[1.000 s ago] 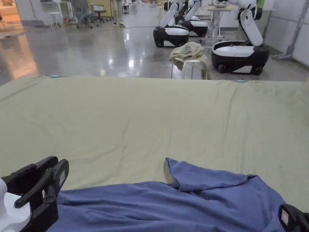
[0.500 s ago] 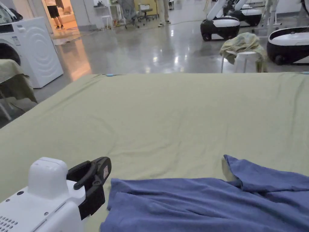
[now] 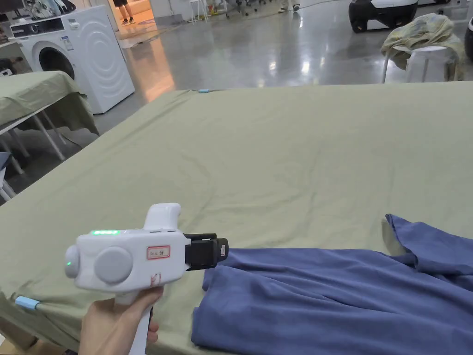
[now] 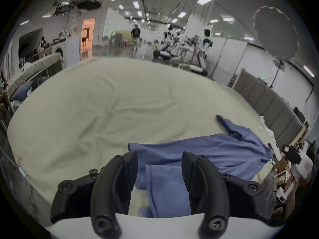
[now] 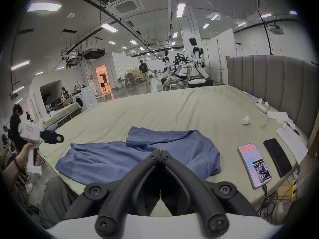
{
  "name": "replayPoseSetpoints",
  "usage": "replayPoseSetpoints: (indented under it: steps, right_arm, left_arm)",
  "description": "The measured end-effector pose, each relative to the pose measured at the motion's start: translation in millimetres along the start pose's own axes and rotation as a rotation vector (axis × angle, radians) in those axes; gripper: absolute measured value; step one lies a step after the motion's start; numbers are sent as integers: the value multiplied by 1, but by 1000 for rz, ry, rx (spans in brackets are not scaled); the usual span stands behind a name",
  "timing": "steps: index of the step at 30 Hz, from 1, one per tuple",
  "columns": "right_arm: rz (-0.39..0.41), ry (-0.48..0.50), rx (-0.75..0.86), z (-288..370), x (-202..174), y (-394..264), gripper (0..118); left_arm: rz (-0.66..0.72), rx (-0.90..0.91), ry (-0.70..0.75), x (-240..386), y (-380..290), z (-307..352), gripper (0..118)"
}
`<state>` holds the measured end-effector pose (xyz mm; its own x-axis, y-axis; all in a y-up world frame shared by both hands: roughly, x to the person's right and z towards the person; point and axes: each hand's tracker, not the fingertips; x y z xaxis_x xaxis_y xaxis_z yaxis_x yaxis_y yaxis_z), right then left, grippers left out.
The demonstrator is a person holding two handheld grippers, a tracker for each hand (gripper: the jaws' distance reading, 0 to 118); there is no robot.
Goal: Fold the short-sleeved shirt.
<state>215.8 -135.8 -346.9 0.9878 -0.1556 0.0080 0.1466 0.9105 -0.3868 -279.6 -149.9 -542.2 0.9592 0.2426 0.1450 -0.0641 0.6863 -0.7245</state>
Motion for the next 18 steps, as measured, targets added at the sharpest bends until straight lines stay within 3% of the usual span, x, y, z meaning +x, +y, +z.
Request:
replayPoseSetpoints:
  steps: [9, 12, 18]
  right_arm:
    - [-3, -36, -35, -1, 13, -6, 0]
    - [0, -49, -44, 0, 18, -8, 0]
    - [-8, -77, -58, 1, 28, -11, 0]
  left_arm:
    - [76, -163, 27, -6, 20, -76, 50]
    - [29, -203, 88, 4, 16, -88, 22]
    - [67, -182, 47, -2, 10, -96, 6]
